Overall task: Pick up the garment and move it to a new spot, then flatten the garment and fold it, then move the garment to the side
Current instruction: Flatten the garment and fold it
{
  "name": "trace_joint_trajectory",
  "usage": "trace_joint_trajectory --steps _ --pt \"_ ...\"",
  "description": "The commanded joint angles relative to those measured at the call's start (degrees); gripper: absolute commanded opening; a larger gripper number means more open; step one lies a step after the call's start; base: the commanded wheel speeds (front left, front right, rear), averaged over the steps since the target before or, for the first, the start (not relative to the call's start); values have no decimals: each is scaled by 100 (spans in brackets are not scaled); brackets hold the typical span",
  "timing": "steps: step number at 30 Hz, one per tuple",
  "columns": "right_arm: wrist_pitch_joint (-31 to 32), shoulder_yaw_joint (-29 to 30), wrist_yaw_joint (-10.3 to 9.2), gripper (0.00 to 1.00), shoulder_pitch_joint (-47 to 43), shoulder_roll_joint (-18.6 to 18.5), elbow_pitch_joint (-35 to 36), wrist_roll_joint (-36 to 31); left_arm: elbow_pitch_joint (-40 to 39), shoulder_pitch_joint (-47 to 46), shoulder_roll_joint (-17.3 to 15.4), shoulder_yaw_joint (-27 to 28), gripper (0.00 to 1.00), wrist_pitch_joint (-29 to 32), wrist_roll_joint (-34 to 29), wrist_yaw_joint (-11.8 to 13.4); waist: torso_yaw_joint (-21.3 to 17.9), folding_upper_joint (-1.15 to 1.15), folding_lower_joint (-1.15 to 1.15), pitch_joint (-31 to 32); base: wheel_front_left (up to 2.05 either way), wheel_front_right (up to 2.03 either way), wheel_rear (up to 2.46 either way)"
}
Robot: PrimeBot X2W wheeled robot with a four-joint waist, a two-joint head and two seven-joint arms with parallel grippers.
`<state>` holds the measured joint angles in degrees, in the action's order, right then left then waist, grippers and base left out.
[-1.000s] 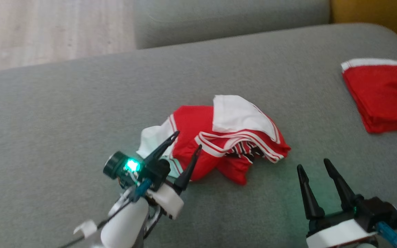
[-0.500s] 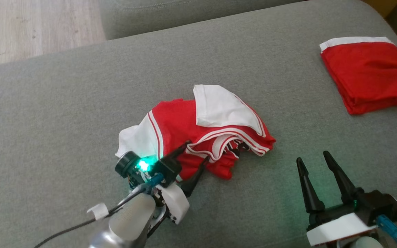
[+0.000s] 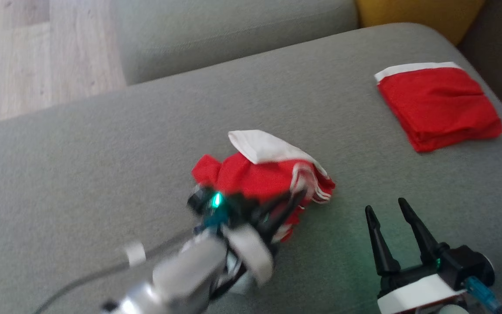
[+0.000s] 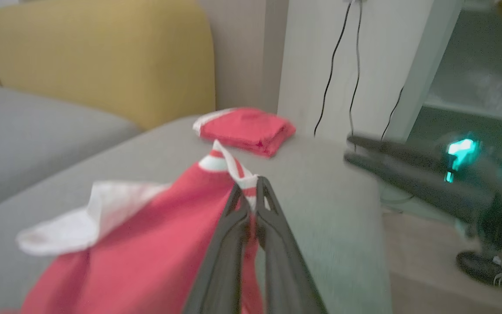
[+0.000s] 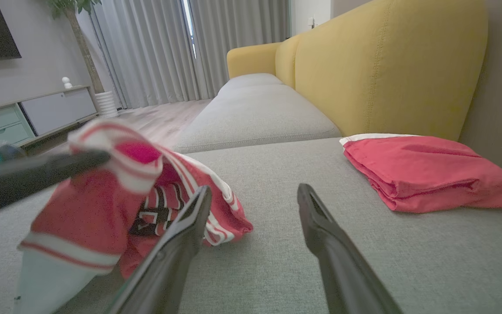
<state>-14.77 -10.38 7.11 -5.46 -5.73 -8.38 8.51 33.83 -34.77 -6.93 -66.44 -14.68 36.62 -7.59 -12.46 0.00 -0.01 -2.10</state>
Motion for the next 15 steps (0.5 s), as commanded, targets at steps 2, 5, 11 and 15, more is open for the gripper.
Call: trace_joint_trajectory --steps 2,5,11,15 --pt "-23 -137 37 100 44 41 123 7 -523 -856 -37 152 0 13 585 10 -182 0 1 210 0 0 0" --pt "-23 -164 37 100 16 107 125 9 -820 -1447 -14 345 0 121 1319 10 -315 0 1 309 0 0 0" --pt "-23 -229 37 100 35 192 160 11 -363 -2805 155 1548 0 40 2305 10 -531 0 1 407 0 0 0" --pt "-23 -169 37 100 11 211 194 11 151 -3584 230 2465 0 -21 2524 10 -541 0 1 446 0 0 0"
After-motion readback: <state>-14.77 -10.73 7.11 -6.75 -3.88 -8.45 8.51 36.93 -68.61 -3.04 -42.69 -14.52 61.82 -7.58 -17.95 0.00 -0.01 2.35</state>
